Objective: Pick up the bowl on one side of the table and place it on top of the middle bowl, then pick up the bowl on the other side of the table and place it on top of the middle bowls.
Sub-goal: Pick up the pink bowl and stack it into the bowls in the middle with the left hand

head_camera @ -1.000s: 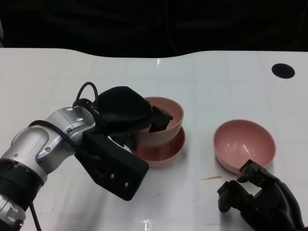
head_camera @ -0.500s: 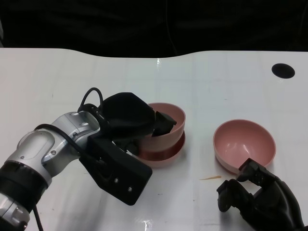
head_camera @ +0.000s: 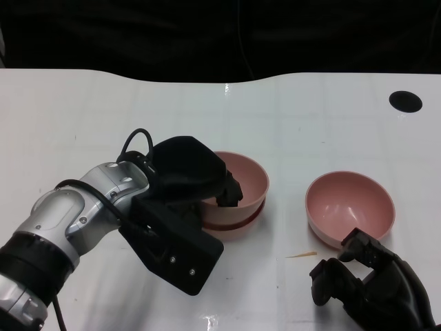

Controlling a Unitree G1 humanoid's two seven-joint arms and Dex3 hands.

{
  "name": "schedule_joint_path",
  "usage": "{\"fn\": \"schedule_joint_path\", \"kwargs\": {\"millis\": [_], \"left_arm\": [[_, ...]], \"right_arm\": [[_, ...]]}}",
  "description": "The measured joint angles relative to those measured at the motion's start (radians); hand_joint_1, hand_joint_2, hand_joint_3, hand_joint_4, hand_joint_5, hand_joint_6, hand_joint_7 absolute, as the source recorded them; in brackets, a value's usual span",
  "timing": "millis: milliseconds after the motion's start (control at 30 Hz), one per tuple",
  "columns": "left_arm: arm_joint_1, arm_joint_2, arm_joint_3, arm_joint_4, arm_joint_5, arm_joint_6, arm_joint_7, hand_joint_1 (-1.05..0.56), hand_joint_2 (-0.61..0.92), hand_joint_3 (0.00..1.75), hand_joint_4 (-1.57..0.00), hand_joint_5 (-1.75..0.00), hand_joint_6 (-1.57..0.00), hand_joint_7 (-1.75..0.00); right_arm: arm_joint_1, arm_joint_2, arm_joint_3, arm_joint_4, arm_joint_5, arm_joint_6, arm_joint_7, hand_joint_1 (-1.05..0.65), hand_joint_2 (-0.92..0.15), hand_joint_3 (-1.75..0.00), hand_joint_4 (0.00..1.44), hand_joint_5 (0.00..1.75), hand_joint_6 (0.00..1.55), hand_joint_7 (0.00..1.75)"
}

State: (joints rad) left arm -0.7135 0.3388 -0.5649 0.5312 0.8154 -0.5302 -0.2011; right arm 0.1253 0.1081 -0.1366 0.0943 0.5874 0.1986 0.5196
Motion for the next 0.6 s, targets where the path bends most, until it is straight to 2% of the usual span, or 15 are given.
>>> {"fn": "schedule_joint_path", "kwargs": {"millis": [67,133,167,200,233,267,300,333,400,500,533,600], "left_arm": [[0.0,-0.001,-0.004,0.006,0.0,-0.001,0.0,-0.16,0.91,0.01,-0.81,-1.4,-1.2,-0.1],[0.0,-0.001,-0.008,0.009,0.0,-0.002,0.0,-0.17,0.92,0.07,-0.81,-1.35,-1.21,-0.1],[0.0,-0.001,-0.011,0.01,0.0,-0.003,0.0,-0.16,0.92,0.08,-0.78,-1.42,-1.22,-0.13],[0.0,-0.001,-0.015,0.011,0.001,-0.007,0.001,-0.14,0.92,0.09,-0.71,-1.56,-1.02,-0.6],[0.0,-0.001,-0.018,0.012,0.002,-0.013,0.002,-0.14,0.92,0.1,-0.69,-1.6,-0.87,-0.91],[0.0,-0.001,-0.02,0.015,0.004,-0.018,0.008,-0.13,0.92,0.1,-0.68,-1.62,-0.77,-1.13],[0.0,-0.001,-0.022,0.019,0.004,-0.021,0.019,-0.13,0.92,0.11,-0.67,-1.62,-0.71,-1.25],[0.0,-0.001,-0.023,0.022,0.004,-0.022,0.023,-0.14,0.92,0.14,-0.69,-1.52,-0.7,-1.19],[0.0,-0.001,-0.023,0.025,0.003,-0.025,0.024,-0.14,0.92,0.16,-0.71,-1.46,-0.71,-1.15],[0.0,-0.001,-0.023,0.03,0.003,-0.034,0.041,-0.19,0.92,0.15,-0.81,-1.26,-0.88,-0.73],[0.0,-0.001,-0.023,0.031,0.003,-0.036,0.049,-0.22,0.92,0.16,-0.85,-1.13,-0.94,-0.58],[0.0,-0.001,-0.022,0.032,0.003,-0.04,0.059,-0.3,0.92,0.17,-0.87,-0.99,-0.98,-0.44]], "right_arm": [[0.0,0.0,0.0,0.0,0.001,0.0,0.001,-0.05,-0.48,-1.07,0.95,1.6,0.99,1.19],[0.0,0.0,-0.001,0.0,0.001,0.0,0.001,-0.05,-0.49,-1.07,0.95,1.6,0.99,1.18],[0.0,0.0,-0.001,0.0,0.001,0.0,0.002,-0.05,-0.49,-1.07,0.95,1.6,0.99,1.18],[0.0,0.0,-0.001,0.001,0.001,0.0,0.004,-0.06,-0.5,-1.07,0.95,1.6,0.99,1.18],[0.0,0.0,-0.002,0.002,0.001,-0.001,0.007,-0.06,-0.5,-1.07,0.94,1.6,0.99,1.18],[0.0,0.0,-0.002,0.002,0.001,-0.002,0.01,-0.07,-0.5,-1.07,0.94,1.61,0.99,1.18],[0.0,0.0,-0.002,0.003,0.001,-0.004,0.011,-0.07,-0.5,-1.07,0.94,1.61,0.99,1.18],[0.0,0.0,-0.003,0.004,0.001,-0.007,0.013,-0.07,-0.5,-1.07,0.94,1.62,0.99,1.19],[-0.001,0.0,-0.004,0.007,0.001,-0.01,0.018,-0.07,-0.5,-1.08,0.93,1.62,0.98,1.19],[-0.001,0.0,-0.007,0.009,0.001,-0.01,0.019,-0.07,-0.48,-1.1,0.93,1.63,0.98,1.2],[-0.003,0.0,-0.009,0.009,0.001,-0.009,0.019,-0.06,-0.48,-1.11,0.93,1.63,0.98,1.19],[-0.004,0.0,-0.011,0.01,0.001,-0.007,0.019,-0.06,-0.48,-1.11,0.93,1.63,0.98,1.19]]}}
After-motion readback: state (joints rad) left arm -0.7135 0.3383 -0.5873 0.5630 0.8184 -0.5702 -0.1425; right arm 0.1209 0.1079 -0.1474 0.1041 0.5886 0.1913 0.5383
